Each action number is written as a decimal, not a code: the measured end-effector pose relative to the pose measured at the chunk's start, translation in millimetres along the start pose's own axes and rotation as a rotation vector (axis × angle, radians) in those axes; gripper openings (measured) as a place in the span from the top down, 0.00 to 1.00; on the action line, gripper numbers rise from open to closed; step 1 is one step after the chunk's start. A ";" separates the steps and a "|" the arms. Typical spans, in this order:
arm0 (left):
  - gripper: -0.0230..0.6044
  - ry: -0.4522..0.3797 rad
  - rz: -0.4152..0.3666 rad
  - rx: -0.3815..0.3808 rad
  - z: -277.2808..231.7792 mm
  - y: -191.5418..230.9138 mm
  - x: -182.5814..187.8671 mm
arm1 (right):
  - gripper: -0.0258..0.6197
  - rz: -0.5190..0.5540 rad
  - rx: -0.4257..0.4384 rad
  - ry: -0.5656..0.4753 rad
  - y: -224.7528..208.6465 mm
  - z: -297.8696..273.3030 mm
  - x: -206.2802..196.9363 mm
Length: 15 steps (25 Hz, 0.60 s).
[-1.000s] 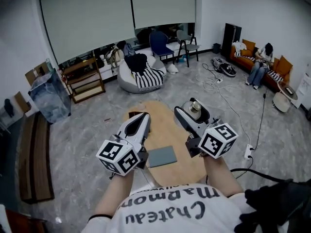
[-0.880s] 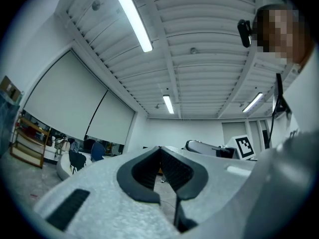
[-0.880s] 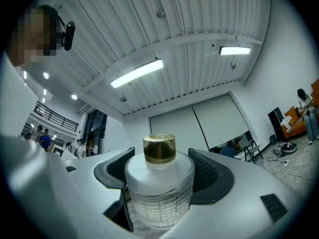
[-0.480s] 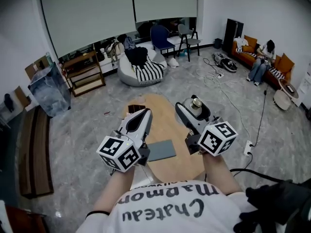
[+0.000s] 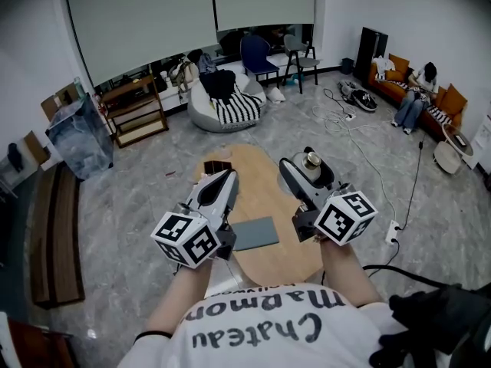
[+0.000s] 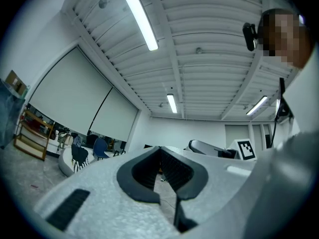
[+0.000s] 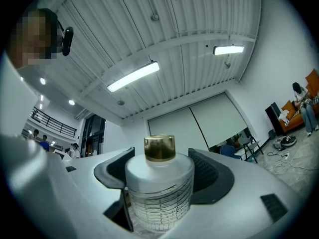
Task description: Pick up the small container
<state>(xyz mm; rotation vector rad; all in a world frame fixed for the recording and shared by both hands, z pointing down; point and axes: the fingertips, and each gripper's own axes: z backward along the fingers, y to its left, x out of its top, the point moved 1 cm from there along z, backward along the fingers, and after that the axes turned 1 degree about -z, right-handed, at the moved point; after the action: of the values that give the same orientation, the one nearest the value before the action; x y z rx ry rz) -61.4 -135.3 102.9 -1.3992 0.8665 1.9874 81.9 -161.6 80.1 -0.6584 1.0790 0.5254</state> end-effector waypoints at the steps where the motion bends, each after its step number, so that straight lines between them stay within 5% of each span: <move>1: 0.94 -0.001 0.000 0.002 0.3 -0.2 1.0 | 0.45 0.001 0.003 0.000 0.7 -0.8 0.8; 15: 0.94 -0.009 -0.019 0.030 10.5 -6.5 5.1 | 0.45 -0.007 0.033 0.008 5.2 3.6 -2.6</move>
<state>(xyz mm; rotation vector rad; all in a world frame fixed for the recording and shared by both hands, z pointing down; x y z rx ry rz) -64.3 -122.7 99.5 -1.3756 0.8724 1.9569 79.6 -155.6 82.5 -0.6357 1.0902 0.4981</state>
